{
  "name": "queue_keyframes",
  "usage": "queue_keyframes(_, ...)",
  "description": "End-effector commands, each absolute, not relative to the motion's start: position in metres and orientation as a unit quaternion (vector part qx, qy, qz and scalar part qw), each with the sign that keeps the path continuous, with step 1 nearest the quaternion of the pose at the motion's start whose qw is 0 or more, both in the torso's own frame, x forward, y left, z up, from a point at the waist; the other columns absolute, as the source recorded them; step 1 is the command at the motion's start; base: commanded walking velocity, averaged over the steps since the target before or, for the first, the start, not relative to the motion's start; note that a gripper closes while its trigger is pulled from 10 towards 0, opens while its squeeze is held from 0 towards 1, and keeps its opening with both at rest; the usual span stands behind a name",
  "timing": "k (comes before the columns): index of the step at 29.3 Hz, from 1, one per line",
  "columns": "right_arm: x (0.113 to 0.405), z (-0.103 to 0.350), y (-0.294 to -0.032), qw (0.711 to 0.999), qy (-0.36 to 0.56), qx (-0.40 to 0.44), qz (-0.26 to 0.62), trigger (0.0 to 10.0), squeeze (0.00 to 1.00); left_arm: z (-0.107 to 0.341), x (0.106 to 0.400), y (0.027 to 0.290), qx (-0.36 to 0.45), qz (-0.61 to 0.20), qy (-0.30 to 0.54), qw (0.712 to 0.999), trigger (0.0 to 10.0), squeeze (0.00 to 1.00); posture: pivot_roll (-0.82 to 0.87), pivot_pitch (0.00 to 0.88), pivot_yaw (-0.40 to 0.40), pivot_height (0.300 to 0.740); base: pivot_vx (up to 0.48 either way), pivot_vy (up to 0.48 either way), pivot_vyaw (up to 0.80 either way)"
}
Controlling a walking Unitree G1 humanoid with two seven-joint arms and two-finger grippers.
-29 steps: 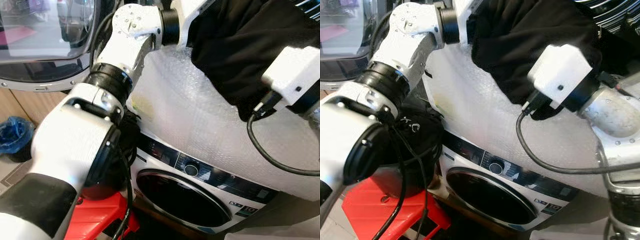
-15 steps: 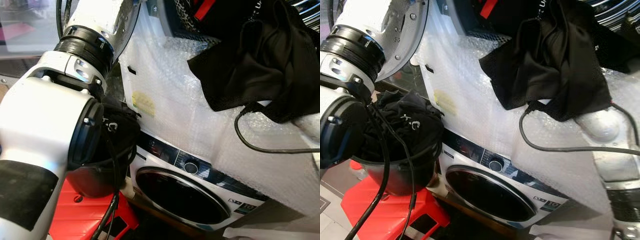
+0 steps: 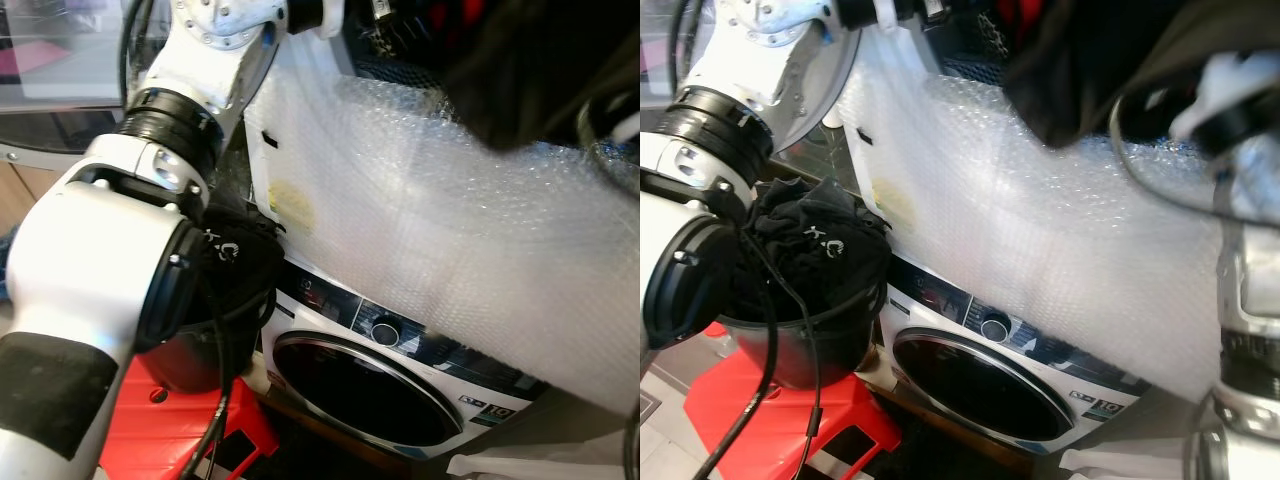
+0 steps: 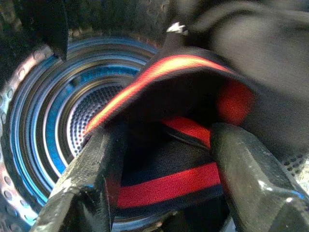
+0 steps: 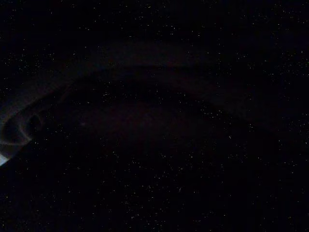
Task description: Clothes washing
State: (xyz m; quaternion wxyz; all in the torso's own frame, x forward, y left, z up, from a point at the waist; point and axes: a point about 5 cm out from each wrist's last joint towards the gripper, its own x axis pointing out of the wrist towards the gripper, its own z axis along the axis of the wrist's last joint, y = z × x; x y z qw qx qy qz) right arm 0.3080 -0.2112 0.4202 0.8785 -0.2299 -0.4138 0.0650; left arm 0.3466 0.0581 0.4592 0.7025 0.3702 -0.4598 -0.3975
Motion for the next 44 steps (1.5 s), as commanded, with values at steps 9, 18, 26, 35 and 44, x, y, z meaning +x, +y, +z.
queue_keyframes(9,0.346,0.441,-0.188,0.893,-0.379,-0.243,-0.02,10.0,0.0,0.419,0.328,0.033,0.361,-0.481,-0.482,0.637,10.0,0.0,0.12,0.171,-0.089,0.74,0.0,0.0,0.0)
queue_keyframes(18,0.37,0.454,-0.173,0.912,-0.359,-0.187,-0.064,10.0,0.0,0.371,0.316,0.027,0.329,-0.516,-0.454,0.647,10.0,0.0,0.12,0.173,-0.084,0.74,0.0,0.0,0.0)
queue_keyframes(26,0.383,0.453,-0.158,0.828,-0.283,-0.485,-0.001,10.0,0.0,0.34,0.292,0.038,0.307,-0.549,-0.396,0.669,10.0,0.0,0.14,0.176,-0.093,0.74,0.0,0.0,0.0)
queue_keyframes(35,0.374,0.465,-0.192,0.774,-0.225,-0.59,0.043,10.0,0.0,0.334,0.279,0.035,0.303,-0.554,-0.372,0.681,10.0,0.0,0.13,0.164,-0.098,0.74,0.0,0.0,0.0)
queue_keyframes(44,0.366,0.479,-0.186,0.883,-0.262,-0.331,0.203,10.0,0.0,0.335,0.27,0.029,0.292,-0.563,-0.363,0.683,10.0,0.0,0.11,0.142,-0.092,0.74,0.0,0.0,0.0)
